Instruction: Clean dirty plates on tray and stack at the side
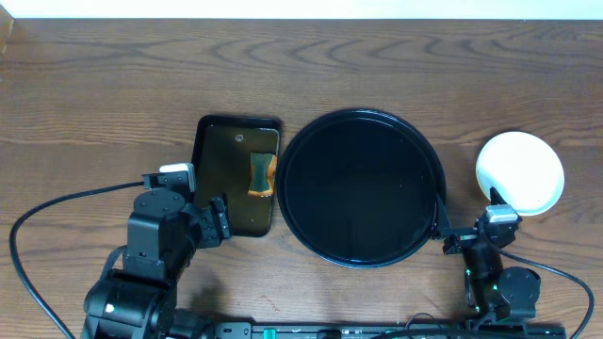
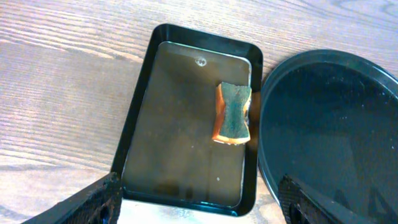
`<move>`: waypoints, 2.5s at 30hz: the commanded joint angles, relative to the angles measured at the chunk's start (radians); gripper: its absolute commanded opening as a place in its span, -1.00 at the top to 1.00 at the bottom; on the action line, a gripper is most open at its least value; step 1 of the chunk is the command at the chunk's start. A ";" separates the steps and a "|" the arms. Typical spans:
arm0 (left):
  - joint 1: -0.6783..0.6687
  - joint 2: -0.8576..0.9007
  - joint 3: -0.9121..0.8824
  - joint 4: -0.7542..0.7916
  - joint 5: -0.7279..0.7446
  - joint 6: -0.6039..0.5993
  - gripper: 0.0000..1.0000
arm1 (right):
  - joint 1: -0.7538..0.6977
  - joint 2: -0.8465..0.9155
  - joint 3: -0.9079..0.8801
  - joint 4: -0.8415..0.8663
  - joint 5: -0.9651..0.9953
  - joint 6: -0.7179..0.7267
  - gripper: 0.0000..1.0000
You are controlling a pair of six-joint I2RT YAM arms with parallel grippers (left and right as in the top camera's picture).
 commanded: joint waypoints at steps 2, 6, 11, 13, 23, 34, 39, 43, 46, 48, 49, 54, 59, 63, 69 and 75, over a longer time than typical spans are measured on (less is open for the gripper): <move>0.053 -0.031 -0.021 -0.016 -0.011 0.021 -0.61 | -0.012 -0.008 -0.001 -0.003 -0.015 -0.011 -0.99; 0.141 -0.134 -0.122 0.045 -0.009 0.021 -0.61 | -0.012 -0.008 -0.001 -0.003 -0.015 -0.011 -0.99; 0.190 -0.287 -0.290 0.174 -0.008 0.021 -0.61 | -0.012 -0.008 -0.001 -0.003 -0.015 -0.011 -0.99; 0.193 -0.373 -0.390 0.261 -0.008 0.020 -0.61 | -0.012 -0.008 -0.001 -0.004 -0.015 -0.011 -0.99; 0.193 -0.589 -0.684 0.639 -0.008 0.024 -0.61 | -0.012 -0.008 -0.001 -0.003 -0.015 -0.011 -0.98; 0.193 -0.671 -0.809 0.835 0.042 0.242 -0.62 | -0.012 -0.008 -0.001 -0.003 -0.015 -0.011 -0.99; 0.193 -0.669 -0.809 0.744 0.041 0.197 -0.61 | -0.012 -0.008 -0.001 -0.003 -0.015 -0.011 -0.98; 0.193 -0.668 -0.809 0.744 0.041 0.197 -0.62 | -0.012 -0.008 -0.001 -0.003 -0.015 -0.011 -0.99; 0.193 -0.668 -0.809 0.744 0.041 0.197 -0.62 | -0.012 -0.008 -0.001 -0.003 -0.015 -0.011 -0.99; 0.193 -0.668 -0.809 0.744 0.041 0.197 -0.62 | -0.012 -0.008 -0.001 -0.003 -0.015 -0.011 -0.99; 0.193 -0.668 -0.809 0.744 0.041 0.197 -0.61 | -0.012 -0.007 -0.001 -0.003 -0.015 -0.011 -0.99; 0.193 -0.668 -0.809 0.744 0.041 0.197 -0.61 | -0.012 -0.007 -0.001 -0.003 -0.015 -0.011 -0.99; 0.193 -0.668 -0.809 0.744 0.041 0.197 -0.62 | -0.012 -0.007 -0.001 -0.003 -0.015 -0.011 -0.98; 0.193 -0.668 -0.809 0.744 0.041 0.197 -0.61 | -0.012 -0.007 -0.001 -0.003 -0.015 -0.011 -0.99; 0.193 -0.668 -0.809 0.744 0.041 0.197 -0.61 | -0.012 -0.007 -0.001 -0.003 -0.015 -0.011 -0.98; 0.193 -0.668 -0.809 0.744 0.041 0.197 -0.62 | -0.012 -0.007 -0.001 -0.004 -0.015 -0.011 -0.99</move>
